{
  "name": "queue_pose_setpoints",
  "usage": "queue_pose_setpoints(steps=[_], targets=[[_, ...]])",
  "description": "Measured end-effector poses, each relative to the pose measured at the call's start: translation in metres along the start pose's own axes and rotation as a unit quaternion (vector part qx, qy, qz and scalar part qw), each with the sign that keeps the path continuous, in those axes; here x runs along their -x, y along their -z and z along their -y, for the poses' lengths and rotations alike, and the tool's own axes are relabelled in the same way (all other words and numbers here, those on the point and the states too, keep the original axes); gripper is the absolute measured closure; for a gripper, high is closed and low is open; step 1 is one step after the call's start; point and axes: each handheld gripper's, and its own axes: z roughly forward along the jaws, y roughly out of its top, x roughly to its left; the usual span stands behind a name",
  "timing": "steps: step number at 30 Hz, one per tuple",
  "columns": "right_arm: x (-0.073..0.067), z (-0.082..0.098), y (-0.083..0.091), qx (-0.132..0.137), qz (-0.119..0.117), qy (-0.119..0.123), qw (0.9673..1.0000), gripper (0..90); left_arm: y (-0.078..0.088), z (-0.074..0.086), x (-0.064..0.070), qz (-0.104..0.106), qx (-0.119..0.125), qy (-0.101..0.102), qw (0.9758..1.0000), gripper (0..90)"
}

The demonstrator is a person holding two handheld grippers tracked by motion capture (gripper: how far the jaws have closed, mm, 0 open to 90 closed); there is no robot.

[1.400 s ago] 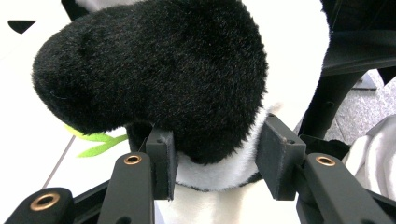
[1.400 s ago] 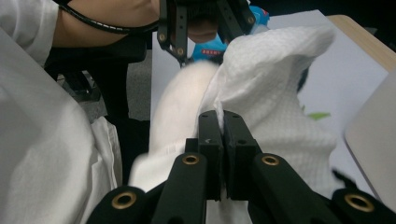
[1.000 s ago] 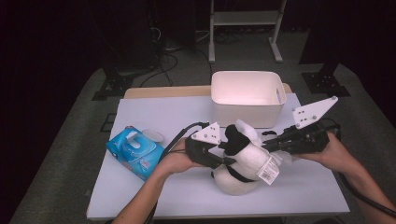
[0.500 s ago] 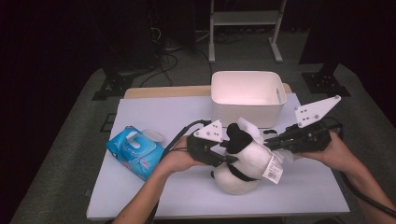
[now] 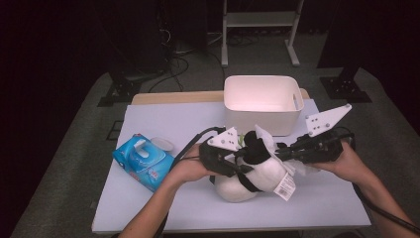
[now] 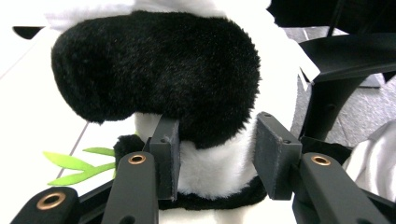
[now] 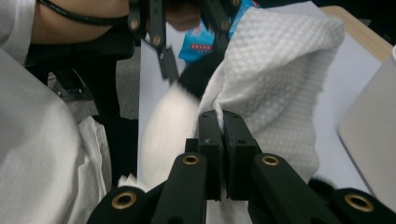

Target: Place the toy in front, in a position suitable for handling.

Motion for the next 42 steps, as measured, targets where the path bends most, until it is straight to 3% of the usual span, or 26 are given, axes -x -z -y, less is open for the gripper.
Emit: queue_pose_setpoints(steps=[4,11,17,20,23,34,37,39,42], targets=[[-0.001,-0.007,-0.004,-0.008,0.008,0.01,0.9999,86.4,-0.007,-0.004,0.001,0.0,-0.006,-0.003,1.0,55.3],[0.002,0.014,0.004,-0.013,0.021,-0.008,0.9997,86.5,-0.013,0.0,-0.002,0.014,0.01,0.011,0.9998,59.4],[0.003,0.022,0.003,-0.018,0.026,-0.016,0.9994,86.5,-0.021,-0.002,-0.001,0.003,-0.007,0.008,0.9999,49.5],[0.006,0.031,0.006,-0.012,0.026,-0.03,0.9991,86.5,-0.023,0.001,0.001,-0.006,-0.03,0.007,0.9995,44.0],[0.009,0.042,0.01,-0.005,0.027,-0.045,0.9986,86.5,-0.024,0.007,0.002,-0.003,-0.037,0.011,0.9993,41.6],[0.011,0.075,0.019,-0.009,0.041,-0.075,0.9963,86.5,-0.021,0.034,-0.004,-0.024,-0.069,0.044,0.9964,24.8],[0.011,0.082,0.019,-0.009,0.044,-0.083,0.9955,86.5,-0.025,0.041,-0.006,-0.015,-0.08,0.062,0.9948,20.3],[0.012,0.085,0.02,-0.003,0.041,-0.087,0.9953,86.5,-0.029,0.044,-0.006,-0.004,-0.071,0.06,0.9956,25.1],[0.013,0.086,0.022,0.0,0.044,-0.09,0.9949,86.5,-0.032,0.041,-0.003,-0.011,-0.079,0.042,0.9959,36.0]])
